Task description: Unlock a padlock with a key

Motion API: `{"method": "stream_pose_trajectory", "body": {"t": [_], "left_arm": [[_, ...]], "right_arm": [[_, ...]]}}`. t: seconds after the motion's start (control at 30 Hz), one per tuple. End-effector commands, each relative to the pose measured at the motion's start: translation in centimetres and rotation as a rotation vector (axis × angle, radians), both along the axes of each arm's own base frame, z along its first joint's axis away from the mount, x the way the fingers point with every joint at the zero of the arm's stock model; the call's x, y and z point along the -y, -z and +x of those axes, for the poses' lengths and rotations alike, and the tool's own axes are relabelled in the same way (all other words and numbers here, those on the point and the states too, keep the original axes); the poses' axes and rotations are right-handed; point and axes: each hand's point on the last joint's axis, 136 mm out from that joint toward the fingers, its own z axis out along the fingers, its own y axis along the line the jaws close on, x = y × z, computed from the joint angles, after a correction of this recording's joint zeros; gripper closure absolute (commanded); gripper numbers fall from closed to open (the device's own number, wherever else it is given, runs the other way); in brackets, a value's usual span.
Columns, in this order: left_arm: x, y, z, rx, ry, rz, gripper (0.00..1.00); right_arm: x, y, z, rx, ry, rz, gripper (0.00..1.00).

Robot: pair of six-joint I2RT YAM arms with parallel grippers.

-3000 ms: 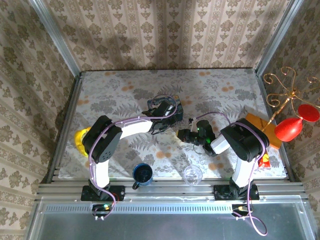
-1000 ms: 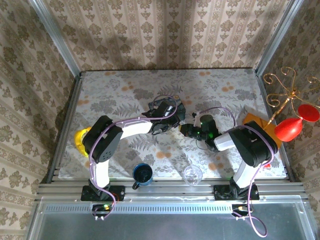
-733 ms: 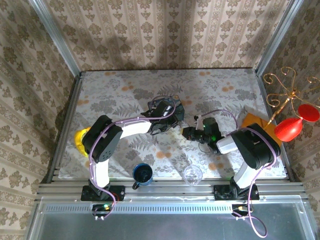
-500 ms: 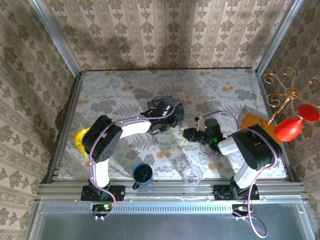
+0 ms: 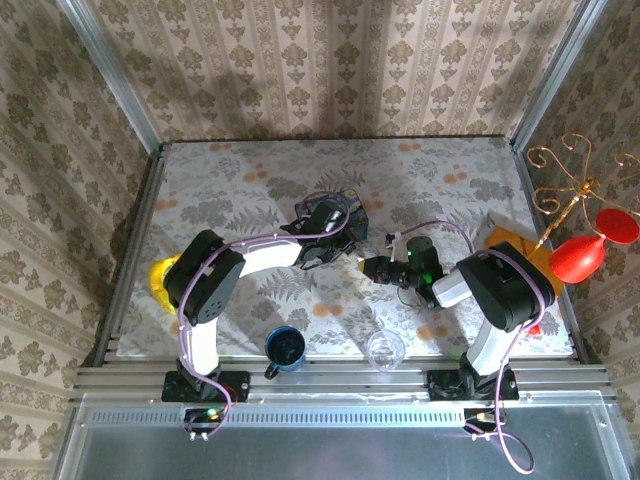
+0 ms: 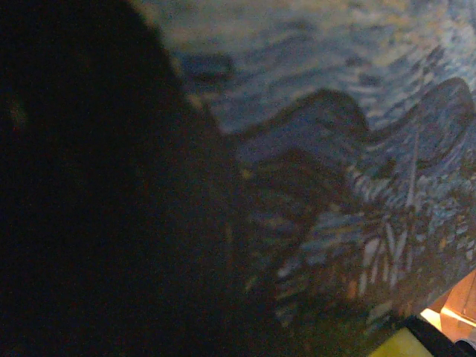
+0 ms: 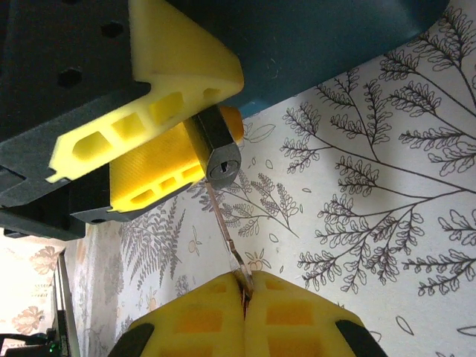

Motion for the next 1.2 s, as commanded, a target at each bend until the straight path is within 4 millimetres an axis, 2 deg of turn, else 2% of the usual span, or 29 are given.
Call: {"method": "stream_pose_trajectory", "body": {"t": [0.0, 0.83, 1.17], "left_arm": [[0.4, -2.1, 0.5, 0.031, -0.014, -0.062, 1.00], [0.9, -1.5, 0.5, 0.017, -0.002, -0.073, 1.00], [1.2, -1.4, 0.0, 0.003, 0.026, -0.083, 1.00]], "right_arm": [[-0.4, -0.5, 0.8, 0.029, -0.005, 0.020, 1.00], [-1.5, -0.2, 1.4, 0.024, -0.030, 0.023, 1.00], [-1.9, -0.6, 2.4, 0.027, -0.031, 0.017, 1.00]]}}
